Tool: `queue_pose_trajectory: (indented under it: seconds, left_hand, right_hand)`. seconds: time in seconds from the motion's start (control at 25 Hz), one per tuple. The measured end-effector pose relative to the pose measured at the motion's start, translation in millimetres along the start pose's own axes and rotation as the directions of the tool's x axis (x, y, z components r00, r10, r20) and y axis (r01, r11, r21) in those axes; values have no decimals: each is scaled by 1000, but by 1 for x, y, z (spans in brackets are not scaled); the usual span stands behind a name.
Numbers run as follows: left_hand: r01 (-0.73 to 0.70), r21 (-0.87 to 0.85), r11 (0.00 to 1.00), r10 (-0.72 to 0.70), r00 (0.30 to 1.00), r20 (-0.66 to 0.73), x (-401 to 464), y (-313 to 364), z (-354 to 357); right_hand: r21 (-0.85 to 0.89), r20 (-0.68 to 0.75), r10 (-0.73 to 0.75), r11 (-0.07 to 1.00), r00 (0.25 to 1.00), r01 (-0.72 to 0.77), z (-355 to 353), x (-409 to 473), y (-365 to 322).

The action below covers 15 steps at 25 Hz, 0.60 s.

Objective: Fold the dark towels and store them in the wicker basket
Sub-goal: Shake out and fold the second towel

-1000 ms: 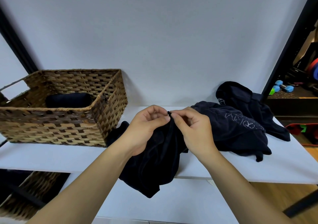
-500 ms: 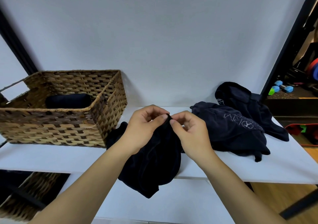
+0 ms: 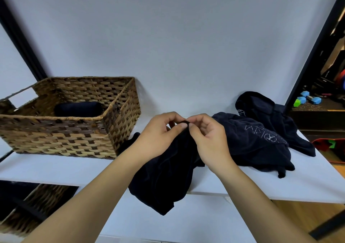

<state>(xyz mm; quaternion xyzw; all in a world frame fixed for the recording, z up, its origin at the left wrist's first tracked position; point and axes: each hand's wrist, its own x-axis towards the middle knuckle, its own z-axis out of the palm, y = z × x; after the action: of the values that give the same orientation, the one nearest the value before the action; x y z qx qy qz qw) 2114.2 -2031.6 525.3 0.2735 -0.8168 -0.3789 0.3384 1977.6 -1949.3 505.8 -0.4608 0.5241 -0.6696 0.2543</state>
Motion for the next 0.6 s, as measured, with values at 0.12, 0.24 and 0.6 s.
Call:
queue_pose_trajectory:
  seconds: [0.12,0.24,0.6]
  left_hand:
    - [-77,109,991,85,994,-70,16,15,-14]
    - [-62,125,990,85,977,-195,39,33,-37]
    - [13,126,992,68,783,-618,84,49,-162]
  right_hand:
    - [-15,87,64,998,994,-62,2,4,0]
    - [-234,300,184,965,936,-115,4,5,11]
    - [-692,164,176,722,971,-14,-61,60,-10]
